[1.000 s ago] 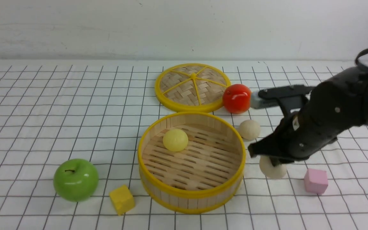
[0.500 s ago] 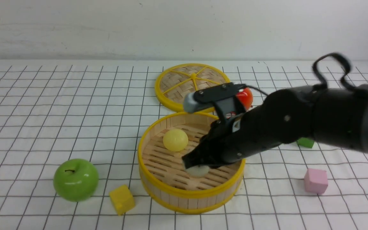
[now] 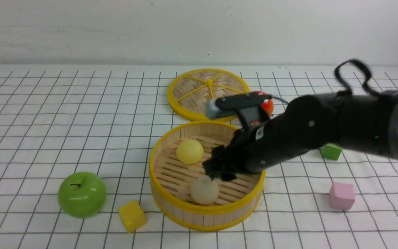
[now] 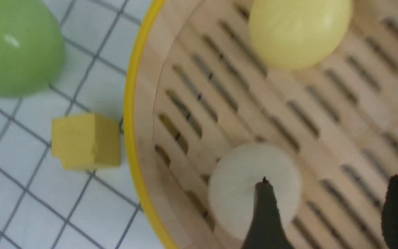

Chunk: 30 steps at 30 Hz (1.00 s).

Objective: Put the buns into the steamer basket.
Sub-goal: Use the right arm to grab a steamed stuffed bun

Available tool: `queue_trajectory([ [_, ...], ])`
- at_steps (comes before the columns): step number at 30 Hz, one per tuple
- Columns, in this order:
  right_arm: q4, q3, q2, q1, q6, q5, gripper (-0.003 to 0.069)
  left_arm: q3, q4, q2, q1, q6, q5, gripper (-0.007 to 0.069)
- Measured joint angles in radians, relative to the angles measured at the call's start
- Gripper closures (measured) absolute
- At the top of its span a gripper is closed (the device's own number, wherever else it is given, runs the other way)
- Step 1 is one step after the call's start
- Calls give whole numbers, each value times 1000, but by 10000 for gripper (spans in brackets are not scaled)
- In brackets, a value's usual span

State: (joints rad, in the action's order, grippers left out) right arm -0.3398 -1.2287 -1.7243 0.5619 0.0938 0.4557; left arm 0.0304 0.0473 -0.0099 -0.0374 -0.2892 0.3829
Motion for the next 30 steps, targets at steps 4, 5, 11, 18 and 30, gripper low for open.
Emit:
queue_trajectory([
  [4, 10, -75, 48, -104, 0, 10, 197, 0, 0, 0, 0, 0, 0, 491],
  [5, 16, -90, 48, -132, 0, 11, 201, 0, 0, 0, 0, 0, 0, 491],
  [11, 39, -226, -66, -291, -1, 31, 284, 0, 0, 0, 0, 0, 0, 482],
  [18, 39, -323, -275, -302, -4, 59, 306, 0, 0, 0, 0, 0, 0, 478],
  [30, 45, -338, -396, -307, -4, 33, 494, 0, 0, 0, 0, 0, 0, 466],
])
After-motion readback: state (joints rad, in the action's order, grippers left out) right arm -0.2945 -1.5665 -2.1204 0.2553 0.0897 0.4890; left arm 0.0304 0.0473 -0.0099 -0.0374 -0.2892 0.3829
